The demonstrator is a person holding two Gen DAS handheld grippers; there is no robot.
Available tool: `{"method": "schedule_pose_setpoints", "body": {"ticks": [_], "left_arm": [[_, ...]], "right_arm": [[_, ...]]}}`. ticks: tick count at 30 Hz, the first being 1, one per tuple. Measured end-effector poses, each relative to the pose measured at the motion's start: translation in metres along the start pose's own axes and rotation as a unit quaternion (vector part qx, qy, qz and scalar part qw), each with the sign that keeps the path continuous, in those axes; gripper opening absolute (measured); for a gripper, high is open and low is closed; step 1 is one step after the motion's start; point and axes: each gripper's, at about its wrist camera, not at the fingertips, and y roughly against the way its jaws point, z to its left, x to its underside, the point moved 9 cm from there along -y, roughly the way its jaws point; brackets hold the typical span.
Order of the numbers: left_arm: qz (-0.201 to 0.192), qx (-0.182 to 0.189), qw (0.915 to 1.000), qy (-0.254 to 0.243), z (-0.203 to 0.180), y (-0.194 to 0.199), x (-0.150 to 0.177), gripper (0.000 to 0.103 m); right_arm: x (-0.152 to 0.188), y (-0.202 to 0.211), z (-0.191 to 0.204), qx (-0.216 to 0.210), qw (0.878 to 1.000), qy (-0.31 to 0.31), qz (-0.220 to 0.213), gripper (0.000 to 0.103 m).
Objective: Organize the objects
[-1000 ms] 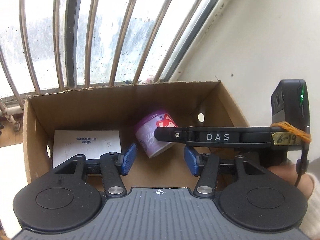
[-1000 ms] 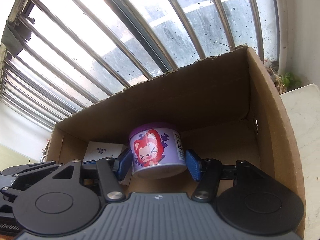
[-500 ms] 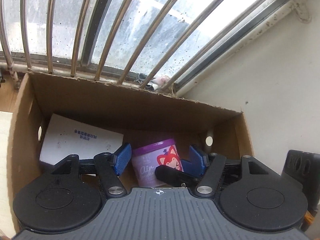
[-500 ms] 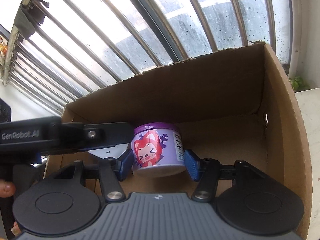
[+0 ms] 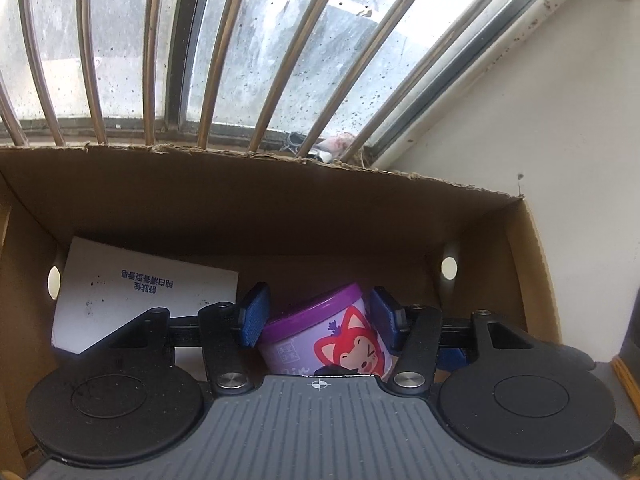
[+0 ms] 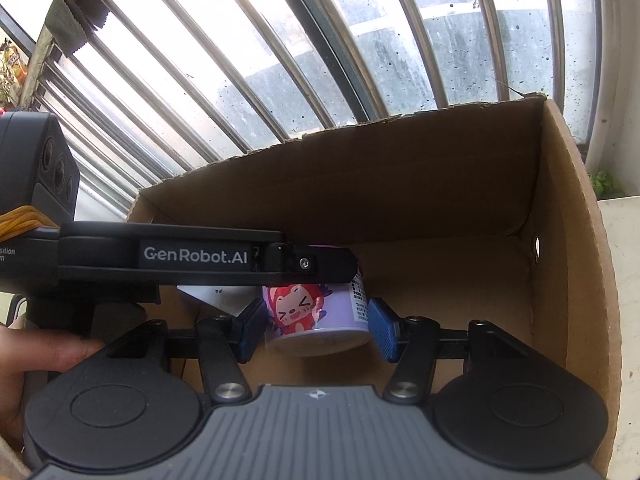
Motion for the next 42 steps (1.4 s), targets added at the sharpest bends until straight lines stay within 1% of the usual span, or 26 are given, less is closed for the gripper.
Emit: {"method": "schedule_pose_setpoints", "body": {"ticks": [2, 4, 7, 8, 11, 13, 14, 15, 16, 17, 18, 19, 21, 23, 25, 26, 27, 28, 29, 30, 32, 33, 34, 37, 40, 42], "left_arm": [[-0.004, -0.008, 0.9998, -0.017, -0.004, 0.005, 0.002, 0.044], [-0.002, -0.006, 0.9998, -0.019, -0.005, 0.011, 0.003, 0.041], [0.002, 0.014, 0.9998, -0.015, -0.005, 0.017, 0.01, 0.04], [0.01, 0.03, 0.9995, -0.006, -0.006, 0.017, 0.014, 0.039], [0.003, 0.034, 0.9993, -0.016, -0.009, 0.017, 0.019, 0.039], [0.003, 0.042, 0.999, -0.013, -0.011, 0.017, 0.02, 0.037], [0.001, 0.045, 0.9988, -0.02, -0.014, 0.018, 0.021, 0.032], [0.004, 0.058, 0.9979, -0.028, -0.018, 0.018, 0.022, 0.024], [0.008, 0.069, 0.9971, -0.032, -0.022, 0.018, 0.024, 0.021], [0.011, 0.078, 0.9962, -0.036, -0.026, 0.018, 0.026, 0.012], [0.013, 0.077, 0.996, -0.044, -0.029, 0.018, 0.028, 0.01], [0.009, 0.069, 0.996, -0.056, -0.032, 0.019, 0.029, 0.01], [0.007, 0.063, 0.9957, -0.067, -0.035, 0.021, 0.031, 0.01], [-0.001, 0.063, 0.9957, -0.067, -0.035, 0.027, 0.03, 0.012], [-0.019, 0.067, 0.996, -0.056, -0.033, 0.035, 0.025, 0.015], [-0.037, 0.075, 0.9954, -0.046, -0.031, 0.041, 0.021, 0.019], [-0.046, 0.084, 0.995, -0.03, -0.028, 0.046, 0.017, 0.027], [-0.042, 0.098, 0.9943, -0.012, -0.026, 0.049, 0.015, 0.033], [-0.038, 0.113, 0.9928, 0.001, -0.025, 0.05, 0.015, 0.042], [-0.035, 0.116, 0.9926, 0.005, -0.024, 0.051, 0.015, 0.045], [-0.04, 0.092, 0.9949, -0.012, -0.024, 0.049, 0.017, 0.046], [-0.041, 0.086, 0.9953, -0.018, -0.024, 0.047, 0.018, 0.049], [-0.041, 0.087, 0.9953, -0.015, -0.023, 0.045, 0.019, 0.049], [-0.028, 0.098, 0.9948, 0.0, -0.019, 0.041, 0.024, 0.05], [-0.025, 0.084, 0.9961, -0.012, -0.019, 0.038, 0.027, 0.051], [-0.027, 0.081, 0.9961, -0.022, -0.02, 0.037, 0.027, 0.058]], "right_arm": [[0.0, 0.0, 0.004, 0.003, 1.0, 0.013, 0.001, 0.06], [-0.001, 0.0, 0.008, 0.006, 1.0, 0.023, 0.001, 0.06], [0.001, 0.001, 0.011, 0.011, 0.999, 0.033, 0.002, 0.063], [0.001, 0.0, 0.011, 0.012, 0.999, 0.037, 0.006, 0.064], [0.004, -0.002, 0.012, 0.035, 0.998, 0.055, 0.025, 0.075], [0.002, -0.007, 0.013, 0.05, 0.995, 0.078, 0.029, 0.076], [0.002, -0.006, 0.015, 0.061, 0.993, 0.094, 0.03, 0.077], [0.002, -0.006, 0.017, 0.069, 0.991, 0.106, 0.031, 0.077], [0.005, -0.005, 0.018, 0.075, 0.989, 0.118, 0.037, 0.077], [0.01, -0.005, 0.019, 0.074, 0.988, 0.129, 0.04, 0.074], [0.012, -0.004, 0.02, 0.066, 0.988, 0.131, 0.039, 0.066], [0.016, -0.005, 0.02, 0.058, 0.989, 0.126, 0.045, 0.066], [0.02, -0.004, 0.02, 0.057, 0.989, 0.132, 0.03, 0.065], [0.021, 0.0, 0.021, 0.06, 0.989, 0.132, 0.021, 0.064], [0.019, 0.005, 0.02, 0.067, 0.989, 0.13, 0.001, 0.056], [0.016, 0.009, 0.02, 0.072, 0.989, 0.129, -0.014, 0.045], [0.012, 0.015, 0.02, 0.071, 0.989, 0.128, -0.033, 0.018], [0.011, 0.018, 0.021, 0.067, 0.989, 0.124, -0.041, 0.006], [0.012, 0.017, 0.019, 0.057, 0.991, 0.117, -0.028, 0.004], [0.018, 0.011, 0.018, 0.044, 0.993, 0.114, -0.001, 0.004], [0.028, 0.003, 0.012, 0.056, 0.992, 0.109, 0.028, 0.004], [0.027, 0.006, 0.014, 0.047, 0.992, 0.115, 0.018, 0.004], [0.024, 0.01, 0.015, 0.05, 0.992, 0.12, 0.001, 0.004], [0.025, 0.012, 0.007, 0.055, 0.993, 0.105, 0.004, 0.004], [0.021, 0.02, -0.001, 0.065, 0.994, 0.092, -0.012, 0.005], [0.02, 0.025, -0.006, 0.061, 0.995, 0.082, -0.013, 0.006]]}}
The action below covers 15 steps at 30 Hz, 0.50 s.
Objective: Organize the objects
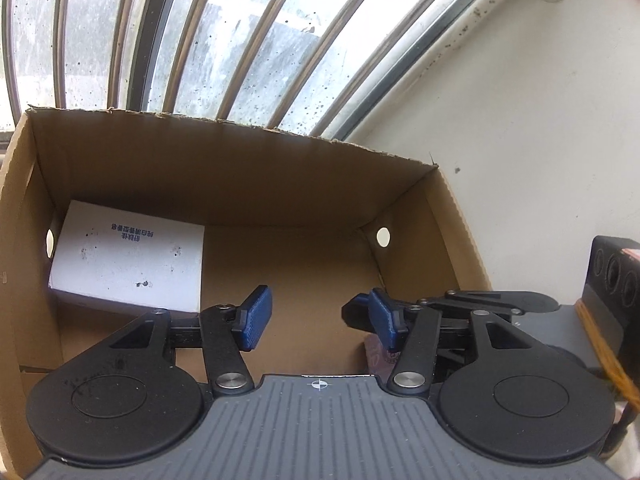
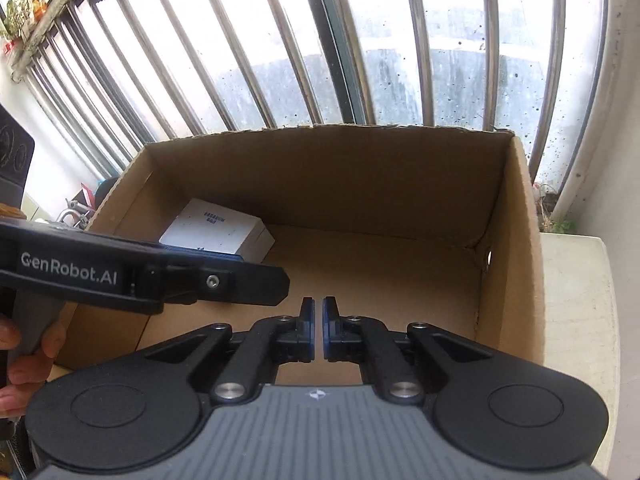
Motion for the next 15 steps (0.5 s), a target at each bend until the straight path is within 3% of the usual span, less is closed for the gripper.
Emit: {"method": "schedule_pose_setpoints", "body": {"ticks": [5, 8, 10, 12, 14, 15], "left_arm": [[0.009, -0.025, 0.9982, -0.054, 0.0, 0.006, 0.014, 0.064], [0.036, -0.011, 0.9935, -0.107, -0.01, 0.005, 0.03, 0.069], [0.049, -0.011, 0.9834, -0.174, -0.023, 0.002, 0.042, 0.069], [0.063, -0.01, 0.9684, -0.241, -0.039, -0.004, 0.052, 0.076], [0.088, -0.009, 0.9516, -0.294, -0.055, -0.015, 0.061, 0.089], [0.096, -0.011, 0.9445, -0.314, -0.061, -0.021, 0.063, 0.089]], "right_arm": [[-0.005, 0.021, -0.018, 0.004, 1.0, -0.021, -0.015, 0.011], [-0.011, 0.036, -0.023, 0.002, 1.0, -0.018, -0.024, 0.019], [-0.012, 0.042, -0.023, 0.006, 0.999, -0.016, -0.028, 0.031], [-0.014, 0.05, -0.023, 0.013, 0.999, -0.006, -0.038, 0.059], [-0.016, 0.055, -0.024, 0.022, 0.999, 0.006, -0.044, 0.06], [-0.016, 0.057, -0.025, 0.026, 0.999, 0.009, -0.045, 0.06]]}}
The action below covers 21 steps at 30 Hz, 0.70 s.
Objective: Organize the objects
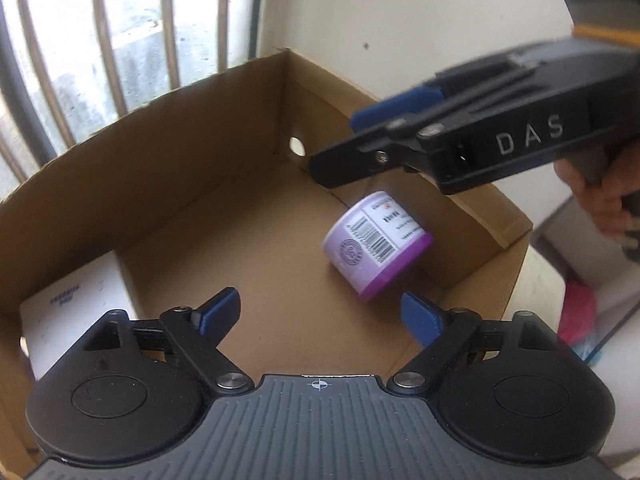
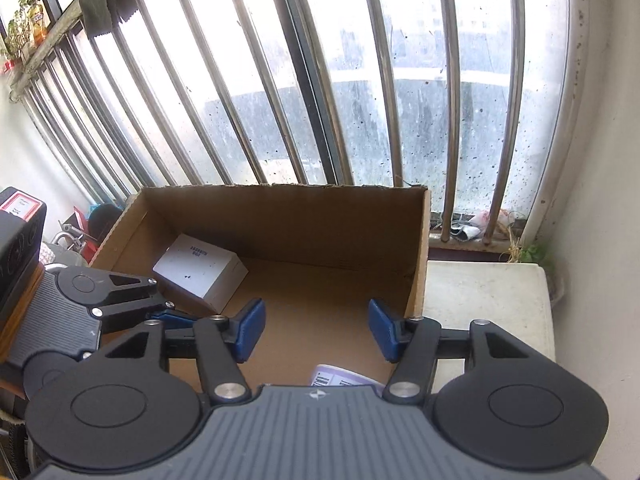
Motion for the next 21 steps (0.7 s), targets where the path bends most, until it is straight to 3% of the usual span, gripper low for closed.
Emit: {"method": "schedule_pose_setpoints", "body": {"ticks": [4, 6, 8, 10, 13, 18, 21], "left_arm": [[-0.007, 0.019, 0.9967, -0.079, -0.024, -0.011, -0.018, 0.092], [-0.028, 0.019, 0.9923, -0.119, -0.033, -0.014, -0.027, 0.097], [-0.037, 0.038, 0.9901, -0.13, -0.04, -0.018, -0.031, 0.095], [-0.02, 0.052, 0.9938, -0.096, -0.039, -0.027, -0.032, 0.072], [-0.003, 0.082, 0.9942, -0.069, -0.037, -0.032, -0.029, 0.067], [-0.002, 0.09, 0.9944, -0.055, -0.036, -0.031, -0.025, 0.06], [0.012, 0.121, 0.992, 0.034, -0.017, -0.027, -0.019, 0.054]], "right_arm": [[-0.003, 0.003, -0.007, -0.002, 1.0, -0.01, -0.014, 0.064], [-0.004, 0.003, -0.011, -0.006, 1.0, -0.015, -0.017, 0.064], [-0.003, 0.002, -0.013, -0.019, 0.999, -0.026, -0.018, 0.063], [-0.002, 0.003, -0.014, -0.025, 0.999, -0.03, -0.019, 0.063], [-0.002, 0.003, -0.012, -0.02, 0.999, -0.017, -0.02, 0.064], [0.0, 0.005, -0.007, -0.012, 1.0, 0.004, -0.023, 0.064], [0.001, 0.005, -0.009, -0.019, 1.0, -0.001, -0.021, 0.064]]}}
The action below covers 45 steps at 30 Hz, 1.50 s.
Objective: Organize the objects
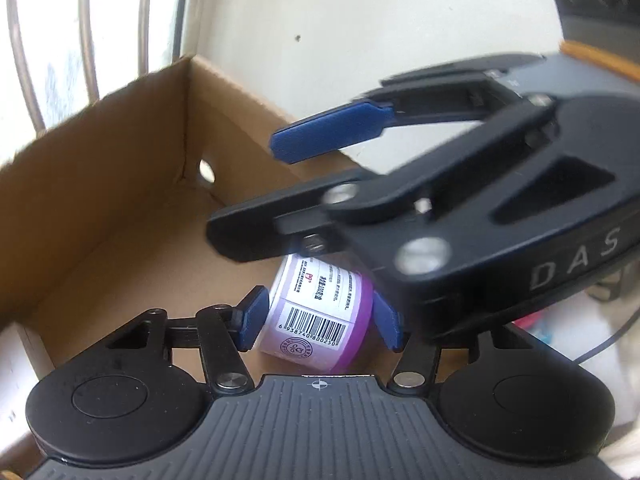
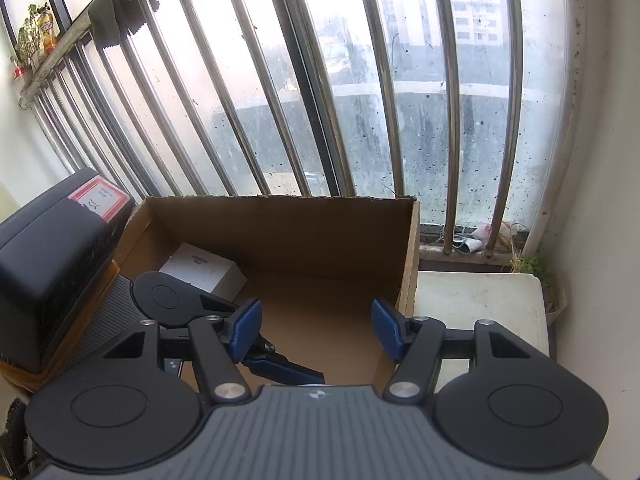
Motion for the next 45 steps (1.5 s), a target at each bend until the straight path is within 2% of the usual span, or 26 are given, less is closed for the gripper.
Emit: {"method": "schedule_pose_setpoints", "body": {"ticks": [1, 3, 5, 8, 10, 15, 17, 19, 22, 23, 26, 30, 32, 33, 35, 36, 38, 40, 41, 42, 43, 45], "left_arm": [[-0.012, -0.001, 0.9991, 0.04, 0.012, 0.005, 0.002, 0.054], [-0.021, 0.022, 0.9926, 0.117, 0.035, 0.014, 0.007, 0.054], [-0.034, 0.045, 0.9813, 0.184, 0.055, 0.022, 0.015, 0.054], [-0.063, 0.061, 0.9584, 0.271, 0.091, 0.035, 0.019, 0.054], [-0.076, 0.055, 0.9482, 0.303, 0.108, 0.041, 0.018, 0.054], [-0.06, -0.032, 0.9489, 0.308, 0.137, 0.053, 0.035, 0.056], [-0.068, -0.033, 0.9494, 0.305, 0.138, 0.057, 0.038, 0.058], [-0.081, -0.041, 0.9512, 0.295, 0.141, 0.066, 0.04, 0.059], [-0.101, -0.068, 0.9583, 0.259, 0.129, 0.078, 0.036, 0.069], [-0.103, -0.081, 0.962, 0.24, 0.124, 0.08, 0.035, 0.071], [-0.101, -0.146, 0.9743, 0.139, 0.105, 0.089, 0.036, 0.071], [-0.083, -0.168, 0.9797, 0.071, 0.087, 0.066, 0.029, 0.07], [-0.069, -0.199, 0.9773, 0.027, 0.08, 0.057, 0.025, 0.07], [-0.065, -0.216, 0.9743, 0.007, 0.078, 0.055, 0.023, 0.066], [-0.053, -0.263, 0.9633, -0.017, 0.083, 0.051, 0.022, 0.057], [-0.044, -0.294, 0.9541, -0.038, 0.085, 0.051, 0.021, 0.054], [-0.033, -0.322, 0.9441, -0.062, 0.09, 0.047, 0.019, 0.05], [-0.031, -0.324, 0.9435, -0.063, 0.093, 0.047, 0.016, 0.049], [-0.034, -0.318, 0.9449, -0.069, 0.093, 0.047, 0.013, 0.041], [-0.037, -0.318, 0.9441, -0.078, 0.094, 0.047, 0.011, 0.038], [-0.033, -0.33, 0.9395, -0.086, 0.097, 0.046, 0.009, 0.038], [-0.029, -0.334, 0.9375, -0.095, 0.102, 0.042, 0.008, 0.039]], "right_arm": [[0.0, 0.0, -0.001, -0.003, 1.0, -0.002, 0.0, 0.064], [0.0, 0.0, -0.002, -0.009, 1.0, -0.009, 0.0, 0.064], [0.0, -0.001, -0.003, -0.012, 1.0, -0.016, 0.001, 0.064], [-0.001, -0.004, 0.003, -0.016, 1.0, -0.007, 0.004, 0.064], [-0.001, -0.006, 0.012, -0.018, 1.0, 0.004, 0.008, 0.064], [0.0, -0.018, 0.033, -0.017, 0.999, 0.03, 0.023, 0.064], [-0.001, -0.023, 0.038, -0.014, 0.999, 0.037, 0.026, 0.064], [-0.002, -0.027, 0.042, -0.013, 0.999, 0.037, 0.026, 0.064], [-0.005, -0.032, 0.043, -0.009, 0.999, 0.03, 0.023, 0.064], [-0.005, -0.034, 0.043, -0.008, 0.999, 0.029, 0.025, 0.064], [-0.007, -0.034, 0.038, -0.01, 1.0, 0.005, 0.014, 0.064], [-0.014, -0.026, 0.02, -0.002, 0.999, -0.045, -0.027, 0.064], [-0.016, -0.023, 0.013, 0.004, 0.998, -0.053, -0.034, 0.064], [-0.015, -0.023, 0.012, 0.007, 0.998, -0.049, -0.034, 0.064], [-0.01, -0.025, 0.014, 0.009, 0.999, -0.034, -0.027, 0.064], [-0.008, -0.027, 0.016, 0.008, 0.999, -0.029, -0.024, 0.064], [-0.005, -0.031, 0.02, 0.003, 1.0, -0.022, -0.018, 0.064], [-0.003, -0.032, 0.025, 0.012, 1.0, -0.008, -0.022, 0.064], [-0.003, -0.033, 0.027, 0.012, 1.0, -0.001, -0.022, 0.064], [-0.002, -0.033, 0.028, 0.011, 1.0, 0.001, -0.024, 0.064], [-0.003, -0.034, 0.028, 0.012, 1.0, 0.004, -0.025, 0.064], [-0.004, -0.035, 0.029, 0.012, 0.999, 0.005, -0.029, 0.064]]}}
